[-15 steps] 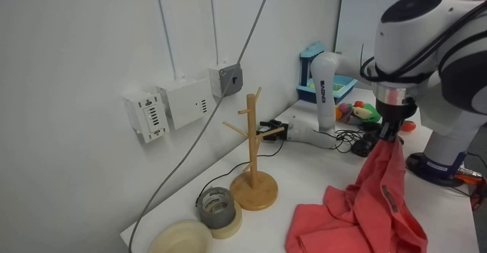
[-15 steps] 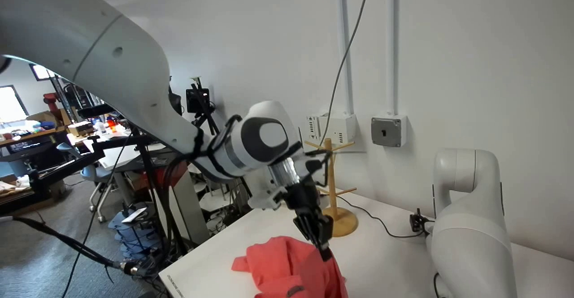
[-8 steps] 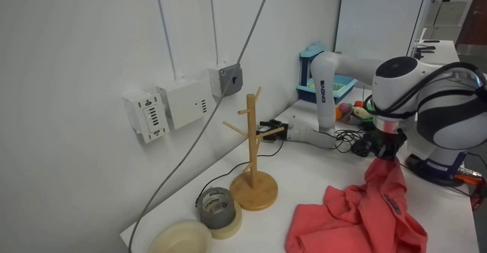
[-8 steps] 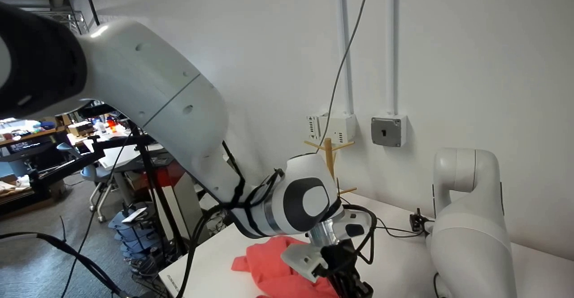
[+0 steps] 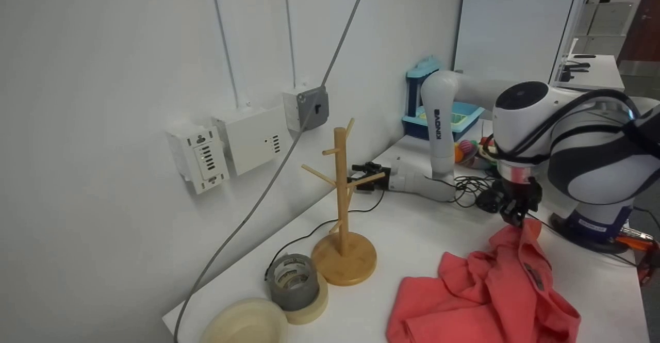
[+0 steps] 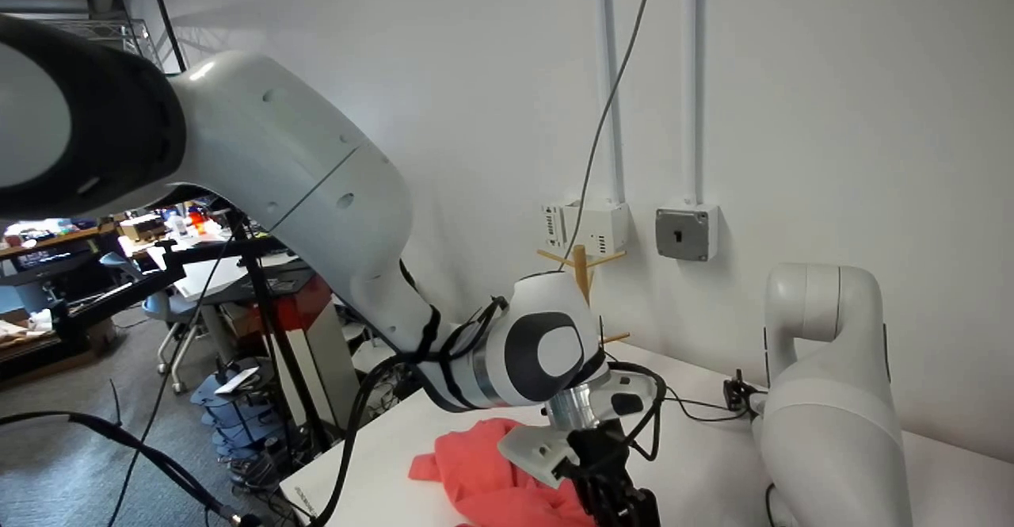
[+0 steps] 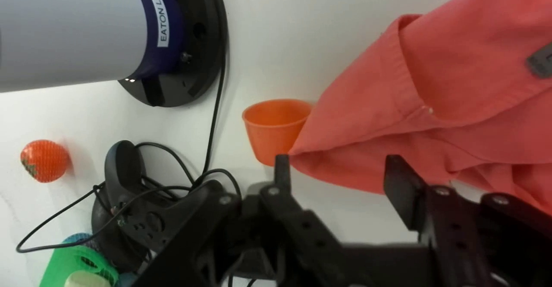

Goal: Unfold the shirt

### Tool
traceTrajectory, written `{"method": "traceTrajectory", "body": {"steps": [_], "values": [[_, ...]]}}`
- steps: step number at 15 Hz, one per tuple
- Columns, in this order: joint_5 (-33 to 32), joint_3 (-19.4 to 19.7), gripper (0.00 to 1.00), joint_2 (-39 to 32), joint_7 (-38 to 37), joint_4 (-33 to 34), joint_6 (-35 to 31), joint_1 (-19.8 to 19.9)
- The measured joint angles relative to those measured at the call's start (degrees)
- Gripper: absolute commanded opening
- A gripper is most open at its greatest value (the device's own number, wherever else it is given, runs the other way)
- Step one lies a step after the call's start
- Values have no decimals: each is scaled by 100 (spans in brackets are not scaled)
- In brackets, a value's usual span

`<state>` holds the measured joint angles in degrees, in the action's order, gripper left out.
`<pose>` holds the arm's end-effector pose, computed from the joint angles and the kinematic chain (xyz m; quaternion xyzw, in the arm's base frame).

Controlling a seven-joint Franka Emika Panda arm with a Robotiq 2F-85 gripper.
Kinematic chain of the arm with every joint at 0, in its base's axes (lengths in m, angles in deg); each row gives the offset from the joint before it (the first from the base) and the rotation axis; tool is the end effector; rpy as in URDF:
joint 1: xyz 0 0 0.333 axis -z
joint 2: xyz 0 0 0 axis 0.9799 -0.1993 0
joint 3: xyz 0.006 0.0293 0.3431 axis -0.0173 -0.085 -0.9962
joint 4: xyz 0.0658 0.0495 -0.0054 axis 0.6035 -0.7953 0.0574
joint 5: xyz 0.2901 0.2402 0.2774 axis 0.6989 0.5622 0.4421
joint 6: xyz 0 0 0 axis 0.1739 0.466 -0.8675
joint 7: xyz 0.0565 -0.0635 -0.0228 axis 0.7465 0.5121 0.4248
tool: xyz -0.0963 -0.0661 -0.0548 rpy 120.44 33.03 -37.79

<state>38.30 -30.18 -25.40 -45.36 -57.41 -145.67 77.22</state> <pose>0.6268 -0.1214 0.1131 0.9737 -0.0515 -0.0278 0.2200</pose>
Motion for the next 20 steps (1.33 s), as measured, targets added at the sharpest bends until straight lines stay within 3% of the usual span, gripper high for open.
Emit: {"method": "traceTrajectory", "body": {"steps": [1,2,11,20], "values": [[1,0,98,98,8,-25,134,-55],[22,-20,100,224,65,-80,242,-97],[1298,-674,100,2211,1497,-1651,371,-104],[2194,-1202,100,3961,1738,-3313,-205,-111]]}}
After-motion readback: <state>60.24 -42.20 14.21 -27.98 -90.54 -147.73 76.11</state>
